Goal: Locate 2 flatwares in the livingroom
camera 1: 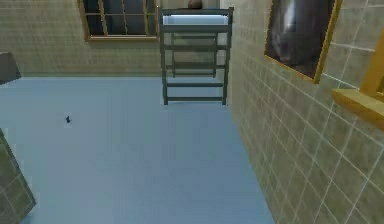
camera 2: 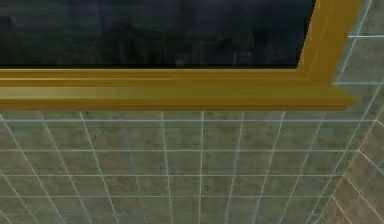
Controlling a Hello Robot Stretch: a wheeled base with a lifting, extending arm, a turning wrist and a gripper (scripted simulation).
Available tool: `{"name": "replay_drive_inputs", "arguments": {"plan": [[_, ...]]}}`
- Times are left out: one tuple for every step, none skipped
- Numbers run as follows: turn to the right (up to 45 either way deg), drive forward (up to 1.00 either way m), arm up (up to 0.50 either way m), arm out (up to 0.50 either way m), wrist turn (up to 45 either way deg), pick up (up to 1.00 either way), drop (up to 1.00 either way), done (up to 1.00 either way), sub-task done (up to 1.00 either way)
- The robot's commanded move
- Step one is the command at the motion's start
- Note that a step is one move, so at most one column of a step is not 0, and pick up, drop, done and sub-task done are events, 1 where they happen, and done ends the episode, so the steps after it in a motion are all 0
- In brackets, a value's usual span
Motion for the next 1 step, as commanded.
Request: {"name": "replay_drive_inputs", "arguments": {"plan": [[-45.0, 0.00, 0.00, 0.00, 0.0, 0.00, 0.00, 0.00, 0.00]]}}
